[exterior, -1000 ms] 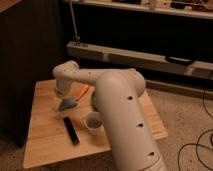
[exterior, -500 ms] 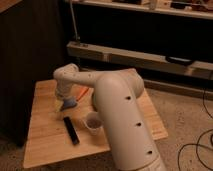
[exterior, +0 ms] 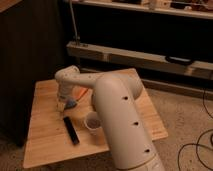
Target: Wipe the white sponge on the table
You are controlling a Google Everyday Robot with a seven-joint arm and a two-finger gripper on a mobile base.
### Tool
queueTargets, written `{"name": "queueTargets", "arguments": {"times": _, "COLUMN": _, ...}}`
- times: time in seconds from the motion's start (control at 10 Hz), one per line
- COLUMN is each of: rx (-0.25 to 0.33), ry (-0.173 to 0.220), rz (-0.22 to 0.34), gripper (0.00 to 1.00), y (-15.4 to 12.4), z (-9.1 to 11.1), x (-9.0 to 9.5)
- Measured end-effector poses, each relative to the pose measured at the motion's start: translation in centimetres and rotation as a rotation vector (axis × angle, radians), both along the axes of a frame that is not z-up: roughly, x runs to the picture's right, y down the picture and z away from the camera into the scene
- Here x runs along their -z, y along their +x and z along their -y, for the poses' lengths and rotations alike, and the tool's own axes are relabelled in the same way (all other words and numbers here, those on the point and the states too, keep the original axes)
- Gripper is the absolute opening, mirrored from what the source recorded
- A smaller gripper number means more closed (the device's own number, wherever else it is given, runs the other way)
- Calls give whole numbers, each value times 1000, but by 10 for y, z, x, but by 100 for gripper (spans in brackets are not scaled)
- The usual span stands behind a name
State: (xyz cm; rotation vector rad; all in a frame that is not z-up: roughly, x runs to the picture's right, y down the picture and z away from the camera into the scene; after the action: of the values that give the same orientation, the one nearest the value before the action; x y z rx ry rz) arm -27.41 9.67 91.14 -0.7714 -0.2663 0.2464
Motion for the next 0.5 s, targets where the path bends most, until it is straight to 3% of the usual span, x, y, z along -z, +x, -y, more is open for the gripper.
{"name": "queueTargets", "arguments": {"times": 0.5, "rx": 5, "ry": -4, "rz": -10, "gripper": 47, "y": 6, "z": 0, "x": -1}}
